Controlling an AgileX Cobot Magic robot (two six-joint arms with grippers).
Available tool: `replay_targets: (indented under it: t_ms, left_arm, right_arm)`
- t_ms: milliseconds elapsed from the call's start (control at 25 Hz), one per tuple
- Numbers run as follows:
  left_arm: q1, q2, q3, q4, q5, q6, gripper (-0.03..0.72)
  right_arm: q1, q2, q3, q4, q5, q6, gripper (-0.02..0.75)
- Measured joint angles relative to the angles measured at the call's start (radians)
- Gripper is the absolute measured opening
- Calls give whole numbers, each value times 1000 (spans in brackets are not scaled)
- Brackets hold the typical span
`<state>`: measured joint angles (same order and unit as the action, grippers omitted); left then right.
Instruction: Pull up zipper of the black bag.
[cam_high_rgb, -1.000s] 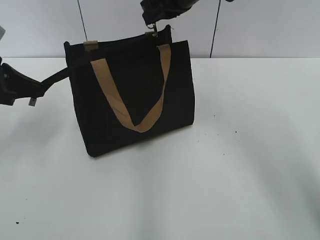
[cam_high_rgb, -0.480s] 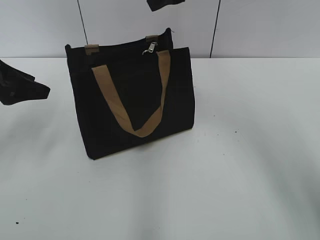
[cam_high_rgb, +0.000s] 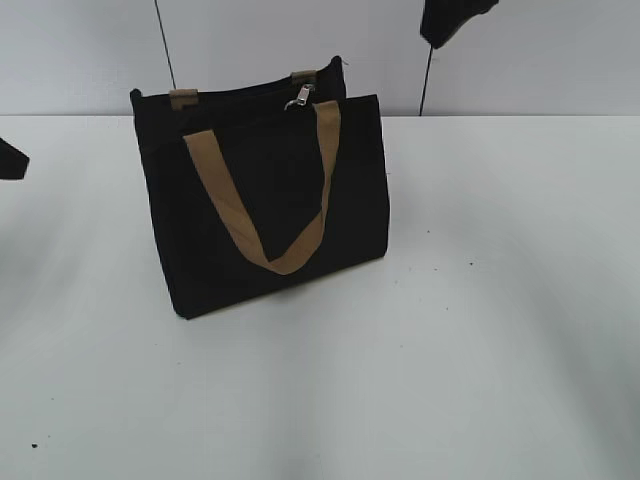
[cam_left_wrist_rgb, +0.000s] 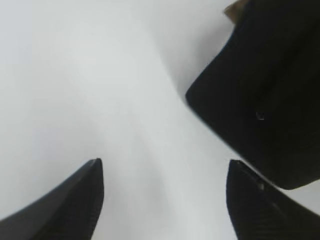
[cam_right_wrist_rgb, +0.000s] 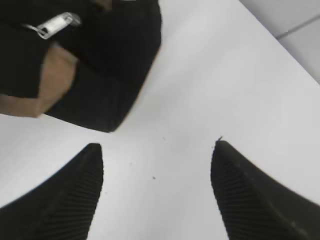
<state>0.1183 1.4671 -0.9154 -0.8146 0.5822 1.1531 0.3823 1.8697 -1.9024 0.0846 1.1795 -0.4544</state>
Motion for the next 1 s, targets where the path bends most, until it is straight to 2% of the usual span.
replay_targets:
  t_ms: [120, 240, 400, 560, 760, 1000]
  left_arm:
    - [0, -14, -51, 217, 20, -332, 571]
    - [0, -15, -112, 349, 78, -530, 555]
    - [0, -51, -134, 435, 141, -615, 522]
    - [0, -120, -134, 512, 196, -708, 477]
    - [0, -232, -111, 543, 272, -735, 459]
    - [0, -511, 73, 604, 289, -810, 458]
  right_arm:
    - [-1, -21, 0, -120, 31, 83, 517]
    - [-26, -44, 0, -191, 33, 177, 517]
    - [-126, -109, 46, -211, 32, 284, 515]
    - [-210, -256, 197, -213, 30, 321, 509]
    - [-226, -514, 484, -204, -70, 354, 505]
    - [-226, -828, 780, -190, -145, 383, 505]
